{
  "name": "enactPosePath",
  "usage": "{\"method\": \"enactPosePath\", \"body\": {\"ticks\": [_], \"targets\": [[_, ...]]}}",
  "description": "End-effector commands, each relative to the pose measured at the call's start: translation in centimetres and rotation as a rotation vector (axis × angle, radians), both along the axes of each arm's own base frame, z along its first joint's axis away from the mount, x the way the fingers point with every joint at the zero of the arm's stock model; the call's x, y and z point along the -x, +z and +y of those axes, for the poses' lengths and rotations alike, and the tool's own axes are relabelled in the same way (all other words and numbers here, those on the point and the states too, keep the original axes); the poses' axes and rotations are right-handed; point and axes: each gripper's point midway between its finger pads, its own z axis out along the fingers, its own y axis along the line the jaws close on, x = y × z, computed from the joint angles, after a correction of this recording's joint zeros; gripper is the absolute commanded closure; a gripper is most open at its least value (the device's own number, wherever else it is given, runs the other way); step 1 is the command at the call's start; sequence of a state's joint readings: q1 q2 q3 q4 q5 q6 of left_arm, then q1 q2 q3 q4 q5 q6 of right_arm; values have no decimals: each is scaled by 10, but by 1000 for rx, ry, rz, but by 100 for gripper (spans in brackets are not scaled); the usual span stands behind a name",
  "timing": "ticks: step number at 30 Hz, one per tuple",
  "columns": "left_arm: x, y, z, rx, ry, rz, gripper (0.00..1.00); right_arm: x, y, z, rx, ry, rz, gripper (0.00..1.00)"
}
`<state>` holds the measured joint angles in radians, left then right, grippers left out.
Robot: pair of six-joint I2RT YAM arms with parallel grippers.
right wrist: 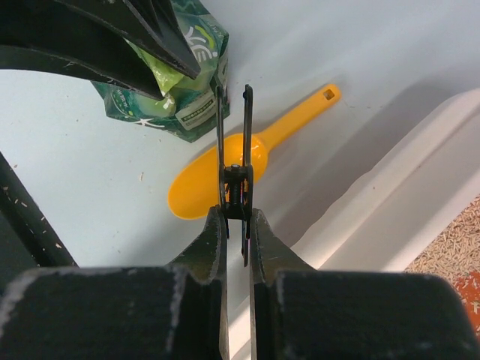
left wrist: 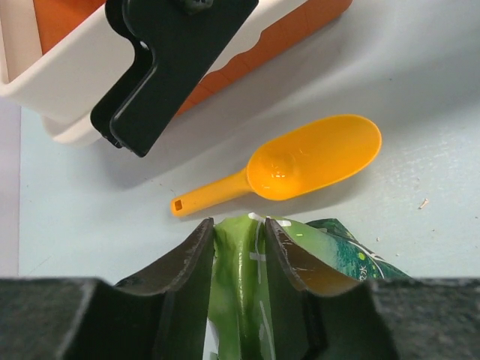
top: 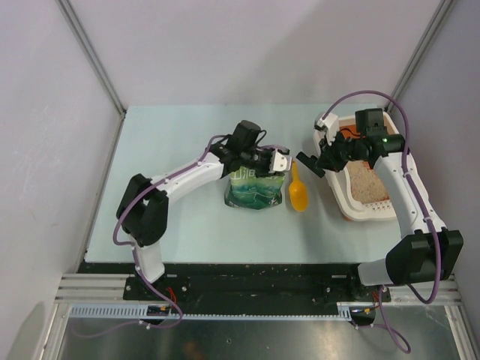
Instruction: Fill the litter box with clean litter
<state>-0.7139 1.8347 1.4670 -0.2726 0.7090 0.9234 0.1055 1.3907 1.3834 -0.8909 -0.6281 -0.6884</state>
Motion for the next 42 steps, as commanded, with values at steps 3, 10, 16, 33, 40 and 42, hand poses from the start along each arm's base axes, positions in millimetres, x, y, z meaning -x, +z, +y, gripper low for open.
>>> {"method": "enactPosePath", "body": {"ticks": [3, 10, 16, 33, 40, 42], "targets": [[-5, 7, -6, 0, 30, 26, 68, -2, 19, 1, -38, -6, -68, 100], [10, -2, -5, -3, 8, 129, 78, -2, 18, -1, -42, -15, -63, 100], [8, 13, -8, 62, 51, 353, 100, 1, 17, -2, -33, -9, -62, 100], [19, 25, 13, 96, 47, 443, 65, 30, 1, 21, 54, 223, -70, 100], [8, 26, 40, 90, 107, 361, 58, 31, -6, 28, 127, 281, -100, 100], [8, 28, 45, 89, 115, 343, 58, 25, -7, 28, 137, 279, -114, 100]]}}
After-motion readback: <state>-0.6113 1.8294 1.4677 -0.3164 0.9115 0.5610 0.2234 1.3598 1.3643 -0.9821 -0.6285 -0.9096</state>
